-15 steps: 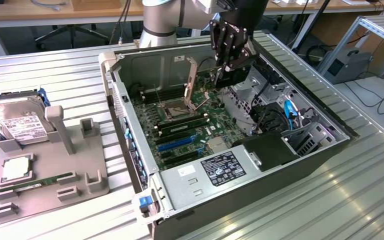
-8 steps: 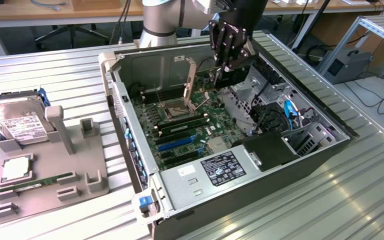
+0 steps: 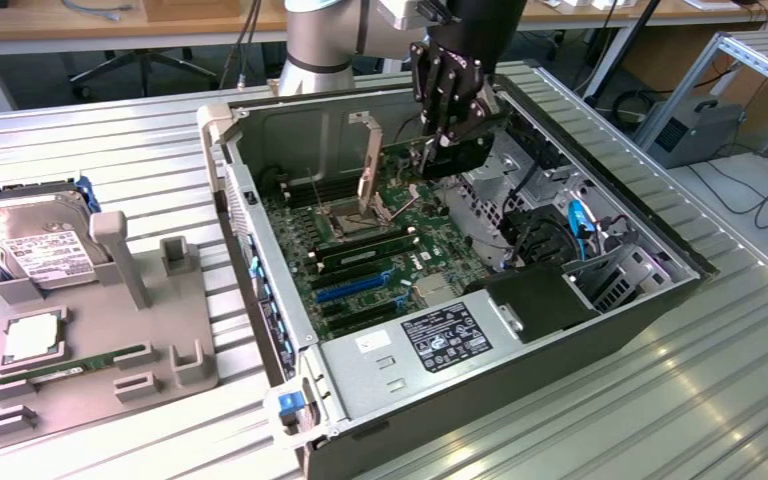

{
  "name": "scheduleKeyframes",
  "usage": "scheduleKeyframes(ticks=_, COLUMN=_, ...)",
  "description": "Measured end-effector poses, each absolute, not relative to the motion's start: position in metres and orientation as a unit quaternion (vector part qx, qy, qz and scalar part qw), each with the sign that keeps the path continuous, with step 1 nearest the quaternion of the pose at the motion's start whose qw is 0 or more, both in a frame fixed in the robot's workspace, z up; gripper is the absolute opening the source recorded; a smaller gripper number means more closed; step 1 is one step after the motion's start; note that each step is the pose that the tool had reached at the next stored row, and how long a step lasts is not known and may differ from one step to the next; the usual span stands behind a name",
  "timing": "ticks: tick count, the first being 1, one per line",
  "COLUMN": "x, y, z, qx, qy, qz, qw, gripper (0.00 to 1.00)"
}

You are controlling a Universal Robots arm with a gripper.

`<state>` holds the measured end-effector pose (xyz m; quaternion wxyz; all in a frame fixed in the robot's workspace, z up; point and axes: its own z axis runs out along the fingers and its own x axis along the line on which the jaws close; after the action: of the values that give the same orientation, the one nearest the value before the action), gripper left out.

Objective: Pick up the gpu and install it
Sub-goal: 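Insert the gpu into the slot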

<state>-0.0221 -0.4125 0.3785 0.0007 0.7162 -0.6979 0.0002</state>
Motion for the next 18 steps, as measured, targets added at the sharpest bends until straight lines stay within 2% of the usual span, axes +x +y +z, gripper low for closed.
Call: scheduleKeyframes(ticks=18, x=-0.0306, y=-0.4127, z=0.3749, qx=0.694, qy=-0.720, qz=0.000, qw=0.001, gripper=0.27)
